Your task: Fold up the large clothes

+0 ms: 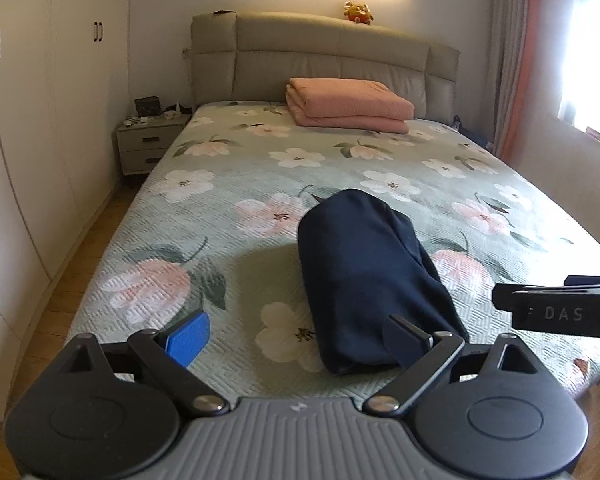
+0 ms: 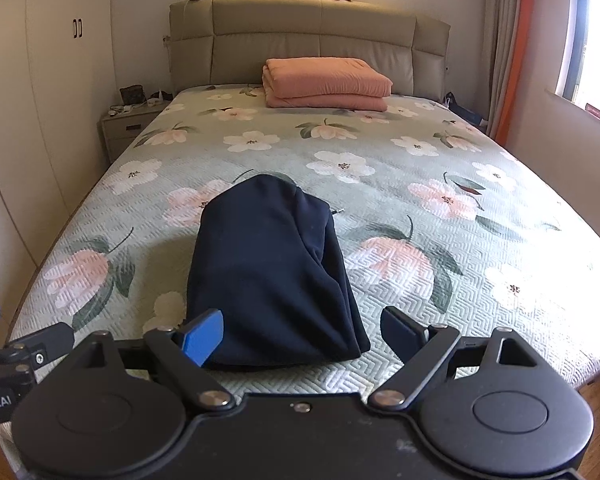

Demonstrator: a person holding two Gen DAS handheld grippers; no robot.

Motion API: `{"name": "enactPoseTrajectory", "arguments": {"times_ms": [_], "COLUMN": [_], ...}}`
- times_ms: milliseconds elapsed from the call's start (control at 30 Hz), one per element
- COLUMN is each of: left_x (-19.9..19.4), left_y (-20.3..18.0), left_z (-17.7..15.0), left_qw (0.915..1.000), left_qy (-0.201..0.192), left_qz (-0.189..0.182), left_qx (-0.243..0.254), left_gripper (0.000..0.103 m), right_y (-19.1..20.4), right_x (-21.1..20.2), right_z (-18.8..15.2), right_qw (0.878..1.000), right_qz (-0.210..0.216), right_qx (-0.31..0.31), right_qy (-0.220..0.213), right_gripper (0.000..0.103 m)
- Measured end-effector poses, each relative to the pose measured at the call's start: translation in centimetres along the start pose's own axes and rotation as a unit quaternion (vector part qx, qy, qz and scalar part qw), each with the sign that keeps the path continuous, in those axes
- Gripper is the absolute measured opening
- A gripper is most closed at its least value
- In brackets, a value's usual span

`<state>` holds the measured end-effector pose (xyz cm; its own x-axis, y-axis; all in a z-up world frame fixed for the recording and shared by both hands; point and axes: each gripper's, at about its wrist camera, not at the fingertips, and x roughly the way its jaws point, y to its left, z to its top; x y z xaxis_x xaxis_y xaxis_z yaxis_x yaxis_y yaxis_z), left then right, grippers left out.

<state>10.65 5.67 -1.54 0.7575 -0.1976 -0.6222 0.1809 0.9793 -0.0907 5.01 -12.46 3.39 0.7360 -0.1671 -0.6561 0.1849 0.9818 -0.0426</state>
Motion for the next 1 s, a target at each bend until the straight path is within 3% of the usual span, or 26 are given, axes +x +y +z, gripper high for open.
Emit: {"name": "enactPoseTrajectory", "arguments": {"times_ms": [467,1000], "left_x": [0.0,2.3], "left_y": [0.4,-2.1], "left_z": [0.1,0.4], "left_qw": [0.9999,0.9985], "left_qy": [0.015,0.039], "left_qz": [0.008,0.039], "left_qx": [-0.002,-0.005], "left_gripper": [0.095,0.095], "right_y": [0.3,0.0], "right_x": [-0.1,2.9], "right_z": [0.6,1.2], "right_qw": [1.0,0.997], "right_qz": [-0.009,0.048], "right_qx": [-0.004,-0.062], "right_qy": [-0.001,0.014], "right_gripper": [0.102,0.102]}}
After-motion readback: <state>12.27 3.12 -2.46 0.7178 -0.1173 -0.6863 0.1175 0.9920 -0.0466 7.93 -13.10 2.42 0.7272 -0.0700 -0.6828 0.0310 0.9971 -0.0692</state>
